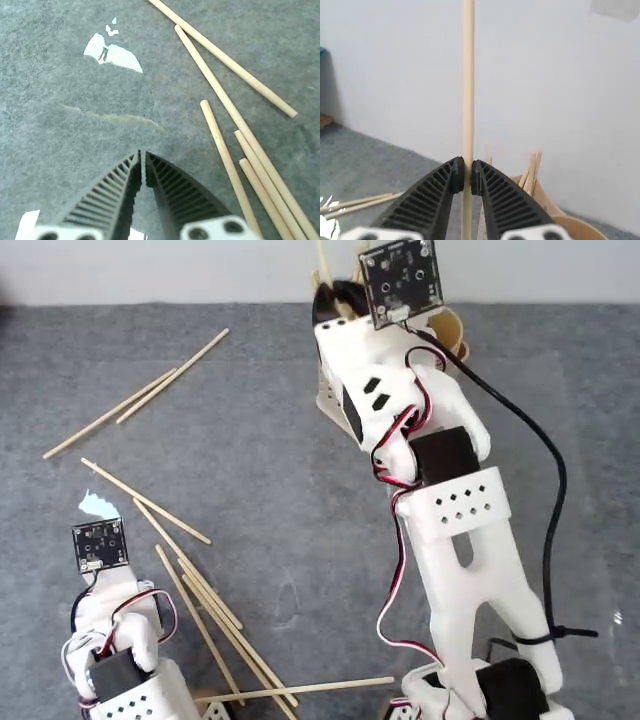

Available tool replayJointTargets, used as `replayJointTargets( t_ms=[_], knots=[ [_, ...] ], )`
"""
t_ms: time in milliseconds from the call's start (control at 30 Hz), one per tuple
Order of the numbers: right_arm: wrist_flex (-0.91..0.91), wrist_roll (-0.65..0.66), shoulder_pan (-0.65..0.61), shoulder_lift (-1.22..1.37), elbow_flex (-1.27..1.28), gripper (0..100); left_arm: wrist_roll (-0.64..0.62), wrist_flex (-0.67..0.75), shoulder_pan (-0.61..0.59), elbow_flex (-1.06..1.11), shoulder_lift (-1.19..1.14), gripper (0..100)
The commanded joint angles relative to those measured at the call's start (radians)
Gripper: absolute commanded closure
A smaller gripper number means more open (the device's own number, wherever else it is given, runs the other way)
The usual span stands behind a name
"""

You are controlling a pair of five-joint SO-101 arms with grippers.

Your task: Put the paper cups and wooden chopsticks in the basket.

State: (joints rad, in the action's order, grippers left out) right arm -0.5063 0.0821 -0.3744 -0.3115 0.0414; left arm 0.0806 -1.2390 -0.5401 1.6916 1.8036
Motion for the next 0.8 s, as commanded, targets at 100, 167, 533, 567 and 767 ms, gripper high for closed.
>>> replayJointTargets(
  t_ms=[100, 167, 533, 567, 767],
  knots=[
    [0.364, 0.009, 0.013, 0.004, 0.058, 99.0, 0.003, -0.003, 0.005, -0.008, 0.017, 99],
    [0.461, 0.009, 0.013, 0.051, 0.08, 99.0, 0.003, -0.003, 0.005, -0.008, 0.017, 99],
    [0.806, 0.018, 0.125, 0.452, -0.025, 99.0, 0.003, -0.003, 0.005, -0.008, 0.017, 99],
    [0.805, 0.018, 0.136, 0.475, -0.044, 99.0, 0.003, -0.003, 0.005, -0.008, 0.017, 99],
    [0.805, 0.018, 0.142, 0.529, -0.072, 99.0, 0.003, -0.003, 0.005, -0.008, 0.017, 99]
  ],
)
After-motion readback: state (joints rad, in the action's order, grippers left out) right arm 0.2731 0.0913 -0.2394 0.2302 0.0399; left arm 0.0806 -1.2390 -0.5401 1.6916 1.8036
